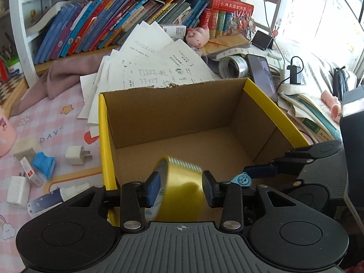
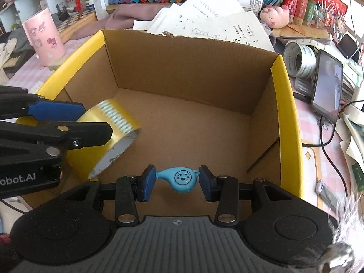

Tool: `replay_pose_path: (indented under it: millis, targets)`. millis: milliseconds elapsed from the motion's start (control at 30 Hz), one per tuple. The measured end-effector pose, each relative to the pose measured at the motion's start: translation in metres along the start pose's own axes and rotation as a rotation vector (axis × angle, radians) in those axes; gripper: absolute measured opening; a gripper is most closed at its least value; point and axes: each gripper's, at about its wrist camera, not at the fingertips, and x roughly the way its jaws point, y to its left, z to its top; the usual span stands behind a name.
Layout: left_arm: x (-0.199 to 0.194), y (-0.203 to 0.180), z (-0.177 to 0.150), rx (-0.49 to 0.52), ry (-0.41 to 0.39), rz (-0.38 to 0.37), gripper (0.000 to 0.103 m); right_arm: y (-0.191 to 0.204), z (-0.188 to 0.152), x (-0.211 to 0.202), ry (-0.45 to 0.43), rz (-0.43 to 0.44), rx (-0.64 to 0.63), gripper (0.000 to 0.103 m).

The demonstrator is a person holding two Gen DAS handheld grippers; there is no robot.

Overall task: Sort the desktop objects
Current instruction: 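Lower both items into the yellow box and open both tools, then lift both open tools out of the yellow box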

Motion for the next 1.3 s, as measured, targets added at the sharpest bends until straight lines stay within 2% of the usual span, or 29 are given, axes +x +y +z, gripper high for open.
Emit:
replay_pose_path:
  millis: [33,167,200,267,400,500,600,667,733,800,867,900,967,1167,1300]
  targets:
    - [0.000,-0.001,0.000,0.002,0.000,0.004,0.042,0.000,0.000,0.000,0.000,0.002,-0.004,0.039]
    - [-0.001,-0.004,0.000,0.006,-0.009,0.004,0.060,-0.002,0.000,-0.001,-0.004,0.003,-0.006,0.040]
    - [-0.003,-0.005,0.000,0.007,-0.021,0.009,0.063,-0.003,0.001,-0.001,-0.010,0.004,-0.002,0.044]
    - [-0.010,-0.005,0.001,0.008,-0.058,0.005,0.066,-0.005,0.002,-0.003,-0.021,0.016,0.008,0.051]
    - [-0.029,-0.009,0.000,0.022,-0.147,0.035,0.067,-0.005,0.003,-0.003,-0.022,0.025,0.013,0.052]
    - [-0.041,-0.005,-0.002,-0.018,-0.217,0.123,0.070,-0.006,0.003,-0.004,-0.021,0.034,0.016,0.053]
    - [-0.043,0.011,-0.002,-0.126,-0.213,0.206,0.069,-0.005,0.001,-0.004,-0.021,0.045,0.008,0.055]
    - [-0.038,0.023,-0.004,-0.205,-0.178,0.221,0.067,-0.005,0.000,-0.005,-0.021,0.053,-0.003,0.055]
    - [-0.033,0.034,-0.009,-0.269,-0.147,0.218,0.060,-0.005,0.000,-0.006,-0.021,0.057,-0.016,0.055]
    - [-0.026,0.040,-0.012,-0.311,-0.112,0.211,0.043,-0.006,-0.002,-0.007,-0.023,0.058,-0.023,0.055]
    - [-0.022,0.040,-0.014,-0.326,-0.095,0.198,0.037,-0.008,-0.004,-0.008,-0.026,0.056,-0.022,0.055]
    - [-0.020,0.039,-0.014,-0.325,-0.092,0.184,0.029,-0.009,-0.005,-0.009,-0.028,0.053,-0.022,0.055]
    - [-0.020,0.035,-0.018,-0.313,-0.088,0.158,0.022,-0.011,-0.008,-0.011,-0.033,0.048,-0.021,0.055]
    - [-0.020,0.015,-0.020,-0.250,-0.101,0.132,0.021,-0.021,-0.015,-0.016,-0.045,0.021,0.020,0.055]
    - [-0.022,0.011,-0.023,-0.223,-0.099,0.101,0.021,-0.020,-0.018,-0.024,-0.072,0.013,0.040,0.070]
